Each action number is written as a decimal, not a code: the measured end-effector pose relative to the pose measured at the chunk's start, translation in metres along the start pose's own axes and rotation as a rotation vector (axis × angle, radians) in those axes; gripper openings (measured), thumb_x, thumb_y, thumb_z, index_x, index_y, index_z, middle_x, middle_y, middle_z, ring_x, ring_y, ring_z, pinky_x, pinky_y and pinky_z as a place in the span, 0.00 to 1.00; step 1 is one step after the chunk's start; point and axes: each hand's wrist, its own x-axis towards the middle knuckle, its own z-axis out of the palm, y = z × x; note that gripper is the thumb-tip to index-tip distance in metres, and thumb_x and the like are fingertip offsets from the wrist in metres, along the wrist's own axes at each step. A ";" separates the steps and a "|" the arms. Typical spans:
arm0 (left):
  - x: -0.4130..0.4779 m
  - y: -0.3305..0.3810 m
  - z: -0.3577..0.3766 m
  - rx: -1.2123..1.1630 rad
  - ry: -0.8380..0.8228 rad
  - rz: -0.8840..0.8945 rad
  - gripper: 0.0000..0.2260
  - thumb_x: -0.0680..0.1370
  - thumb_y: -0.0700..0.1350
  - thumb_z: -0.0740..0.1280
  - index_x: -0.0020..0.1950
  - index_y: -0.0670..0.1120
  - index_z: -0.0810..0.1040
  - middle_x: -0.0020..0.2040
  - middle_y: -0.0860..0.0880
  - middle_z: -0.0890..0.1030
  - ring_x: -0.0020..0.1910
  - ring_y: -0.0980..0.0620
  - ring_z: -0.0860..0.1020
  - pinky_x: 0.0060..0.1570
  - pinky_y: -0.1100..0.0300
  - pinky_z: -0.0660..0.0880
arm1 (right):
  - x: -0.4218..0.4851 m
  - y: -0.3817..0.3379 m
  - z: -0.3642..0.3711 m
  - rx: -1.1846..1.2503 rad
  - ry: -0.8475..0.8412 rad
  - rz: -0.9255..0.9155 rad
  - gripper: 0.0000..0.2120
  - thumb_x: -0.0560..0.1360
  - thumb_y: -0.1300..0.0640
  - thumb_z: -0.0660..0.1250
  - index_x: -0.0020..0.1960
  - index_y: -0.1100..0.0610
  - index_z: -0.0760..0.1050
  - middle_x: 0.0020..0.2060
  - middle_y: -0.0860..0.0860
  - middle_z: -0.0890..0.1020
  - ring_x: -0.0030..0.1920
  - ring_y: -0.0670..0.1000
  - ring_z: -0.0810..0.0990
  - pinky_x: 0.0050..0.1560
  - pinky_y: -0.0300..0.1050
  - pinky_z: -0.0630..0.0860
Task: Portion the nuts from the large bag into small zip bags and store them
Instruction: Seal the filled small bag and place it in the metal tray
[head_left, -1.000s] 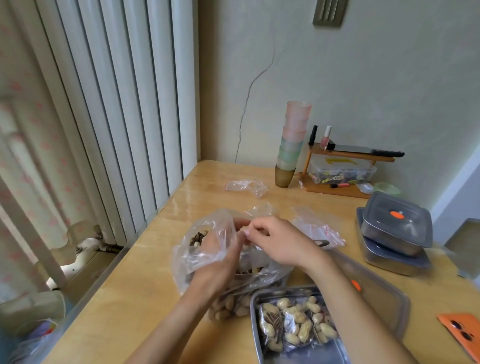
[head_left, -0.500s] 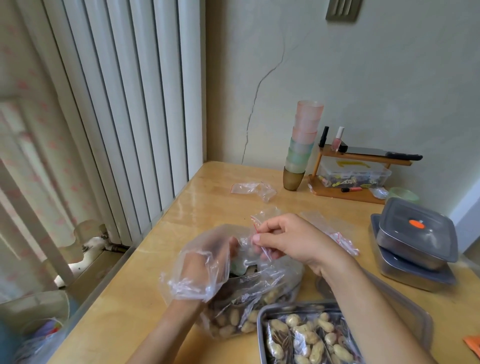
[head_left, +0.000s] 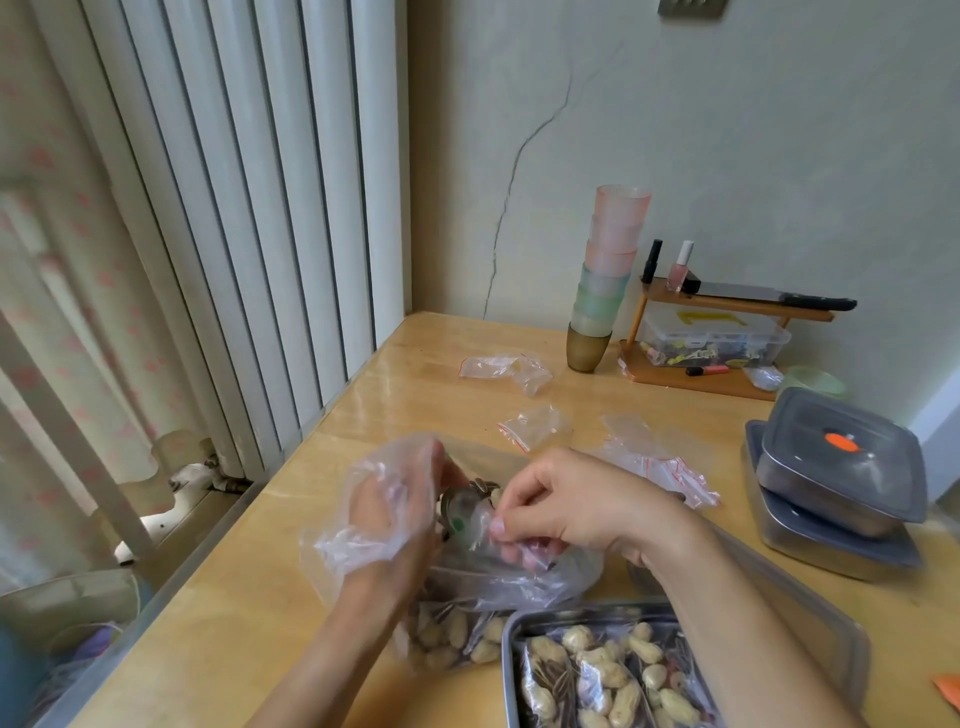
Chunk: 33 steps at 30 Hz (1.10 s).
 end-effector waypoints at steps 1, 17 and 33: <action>0.002 0.003 -0.001 -0.085 0.008 -0.013 0.27 0.83 0.64 0.53 0.40 0.48 0.82 0.38 0.49 0.84 0.41 0.47 0.83 0.43 0.50 0.77 | 0.000 0.001 0.001 -0.034 -0.025 0.030 0.06 0.79 0.60 0.72 0.45 0.62 0.85 0.38 0.54 0.88 0.38 0.51 0.81 0.42 0.44 0.77; -0.002 0.011 -0.008 0.120 -0.179 0.399 0.07 0.78 0.48 0.71 0.56 0.53 0.81 0.54 0.60 0.79 0.58 0.55 0.78 0.54 0.60 0.75 | 0.010 0.007 0.002 0.045 0.226 0.029 0.07 0.78 0.61 0.73 0.43 0.57 0.86 0.33 0.50 0.84 0.34 0.46 0.79 0.39 0.40 0.79; -0.010 0.005 0.001 0.169 -0.182 0.405 0.18 0.79 0.59 0.69 0.68 0.58 0.80 0.60 0.57 0.73 0.66 0.52 0.71 0.64 0.60 0.69 | 0.014 0.008 0.002 0.155 0.286 -0.045 0.09 0.76 0.52 0.77 0.45 0.58 0.84 0.38 0.54 0.87 0.35 0.45 0.81 0.42 0.41 0.77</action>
